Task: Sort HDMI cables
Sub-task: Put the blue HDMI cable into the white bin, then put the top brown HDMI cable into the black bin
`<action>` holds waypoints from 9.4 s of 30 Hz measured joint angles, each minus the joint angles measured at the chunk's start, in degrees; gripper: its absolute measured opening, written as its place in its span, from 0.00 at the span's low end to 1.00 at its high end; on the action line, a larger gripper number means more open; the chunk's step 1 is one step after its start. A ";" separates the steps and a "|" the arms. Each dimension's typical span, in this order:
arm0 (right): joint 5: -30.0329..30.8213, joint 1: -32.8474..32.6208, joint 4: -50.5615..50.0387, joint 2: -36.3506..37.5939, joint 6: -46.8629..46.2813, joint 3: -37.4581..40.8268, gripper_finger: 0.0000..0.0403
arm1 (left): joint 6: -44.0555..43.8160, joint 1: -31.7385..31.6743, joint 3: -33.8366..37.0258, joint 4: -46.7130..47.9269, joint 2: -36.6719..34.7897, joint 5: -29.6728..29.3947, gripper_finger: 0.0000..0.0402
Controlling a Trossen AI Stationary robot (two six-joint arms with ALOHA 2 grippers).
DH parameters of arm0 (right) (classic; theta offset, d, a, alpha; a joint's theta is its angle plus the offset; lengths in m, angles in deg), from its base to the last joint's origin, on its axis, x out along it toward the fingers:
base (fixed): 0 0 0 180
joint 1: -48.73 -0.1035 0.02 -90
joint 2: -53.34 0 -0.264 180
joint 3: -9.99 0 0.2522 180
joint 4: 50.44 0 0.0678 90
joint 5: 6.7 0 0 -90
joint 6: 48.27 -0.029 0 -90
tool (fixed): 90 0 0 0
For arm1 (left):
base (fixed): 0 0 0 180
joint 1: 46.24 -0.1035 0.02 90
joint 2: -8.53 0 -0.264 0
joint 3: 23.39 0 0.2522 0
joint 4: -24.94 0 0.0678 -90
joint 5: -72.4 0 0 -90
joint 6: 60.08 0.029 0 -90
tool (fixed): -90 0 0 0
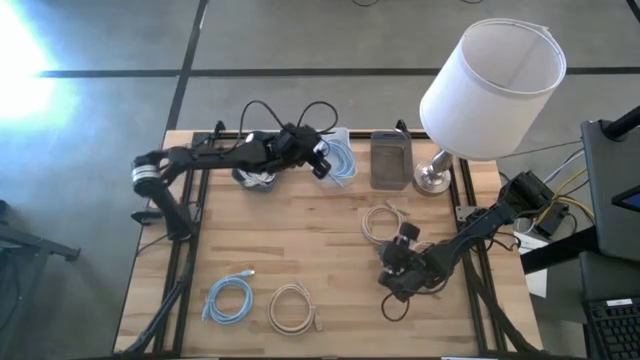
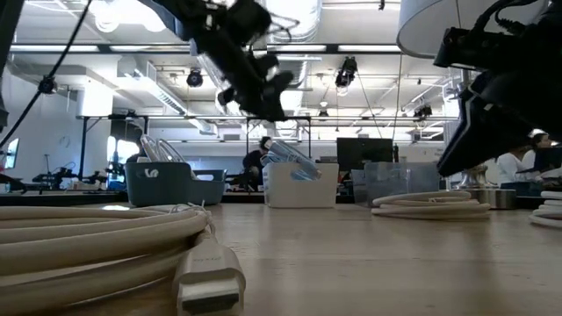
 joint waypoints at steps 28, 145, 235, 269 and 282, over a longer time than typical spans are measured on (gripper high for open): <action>-1.88 10.05 19.02 0.02 23.59 0.04 0.39 | -16.25 30.11 0.37 43.84 -7.76 24.27 0.40; -23.54 21.09 30.91 0.04 36.54 5.92 0.13 | -21.24 -3.20 -4.31 7.11 9.79 -4.40 0.29; -31.30 23.10 -7.86 -7.01 12.99 -8.64 0.32 | 0.96 8.88 -10.57 8.87 9.62 6.32 0.33; -19.41 23.04 -37.71 -7.01 11.93 -28.90 0.07 | -7.00 12.46 -6.25 21.45 3.55 -8.66 0.33; -6.66 25.80 -20.36 9.02 17.94 -21.52 0.07 | -8.96 15.73 -0.43 24.20 -6.25 -17.61 0.33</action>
